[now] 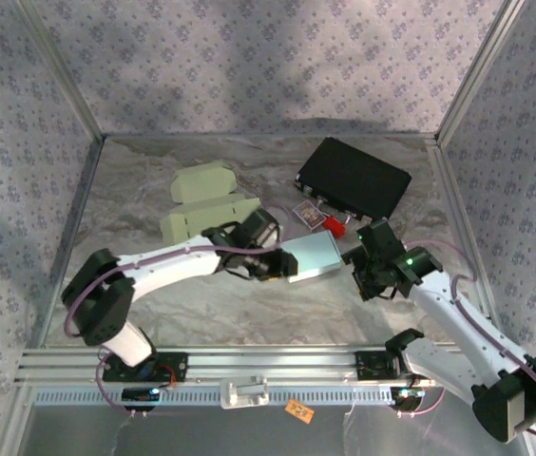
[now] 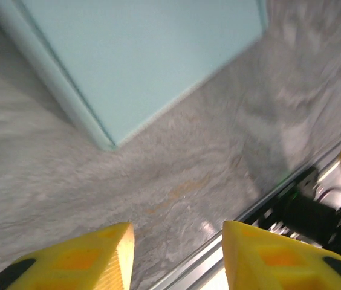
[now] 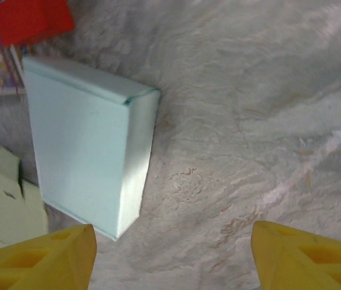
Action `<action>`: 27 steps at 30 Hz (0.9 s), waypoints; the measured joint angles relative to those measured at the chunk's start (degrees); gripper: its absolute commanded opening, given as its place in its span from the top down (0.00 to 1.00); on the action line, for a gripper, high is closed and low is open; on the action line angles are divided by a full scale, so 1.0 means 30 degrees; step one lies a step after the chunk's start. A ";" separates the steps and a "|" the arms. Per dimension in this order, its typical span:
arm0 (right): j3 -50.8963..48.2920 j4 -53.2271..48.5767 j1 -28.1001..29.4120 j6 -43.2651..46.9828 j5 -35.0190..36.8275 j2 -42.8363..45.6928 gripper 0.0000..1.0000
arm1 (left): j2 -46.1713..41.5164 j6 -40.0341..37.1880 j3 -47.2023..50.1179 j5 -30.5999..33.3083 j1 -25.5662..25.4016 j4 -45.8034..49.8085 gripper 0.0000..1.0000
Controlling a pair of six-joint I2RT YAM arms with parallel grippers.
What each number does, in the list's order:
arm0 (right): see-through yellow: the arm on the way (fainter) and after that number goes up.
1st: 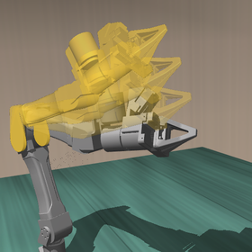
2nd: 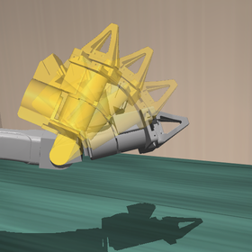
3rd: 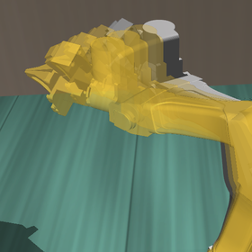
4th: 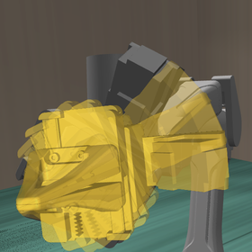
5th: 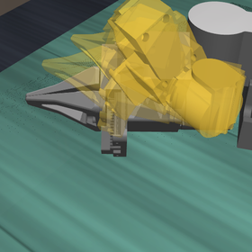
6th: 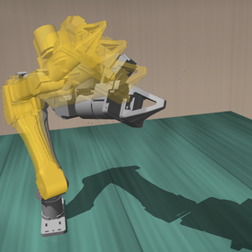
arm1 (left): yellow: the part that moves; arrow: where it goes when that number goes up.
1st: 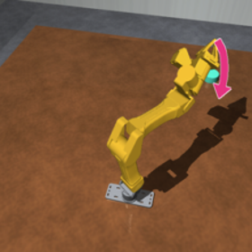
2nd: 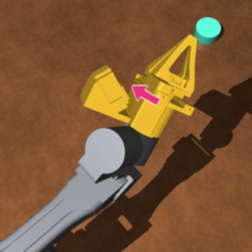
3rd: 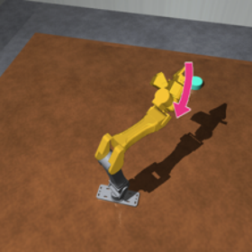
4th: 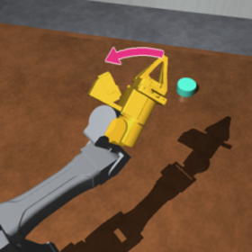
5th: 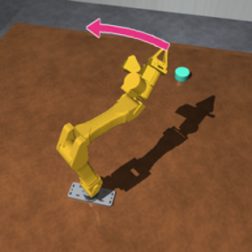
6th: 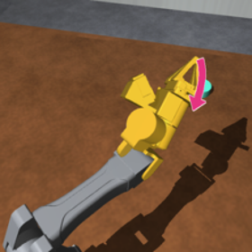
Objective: Fold the paper box
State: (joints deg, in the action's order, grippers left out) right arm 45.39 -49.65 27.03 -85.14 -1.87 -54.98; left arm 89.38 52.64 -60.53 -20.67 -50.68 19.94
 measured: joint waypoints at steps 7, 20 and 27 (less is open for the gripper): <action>0.3038 0.0415 -0.1020 0.6776 -0.0364 -0.4648 0.35 | 0.1406 0.0831 0.0000 0.0321 0.2812 0.0007 0.56; 0.4116 0.0627 -0.2798 1.0360 -0.1967 -0.5282 0.38 | 0.6382 0.0153 -0.3628 -0.0197 0.1785 -0.0466 0.63; 0.3847 0.0437 -0.3555 1.0418 -0.2186 -0.3599 0.38 | 0.8510 -0.0423 -0.6375 -0.0262 0.0525 -0.0022 0.68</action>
State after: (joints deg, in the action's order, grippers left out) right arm 56.93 -48.34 16.36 -53.89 -8.43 -65.78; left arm 114.91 51.37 -79.66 -21.45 -49.10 19.88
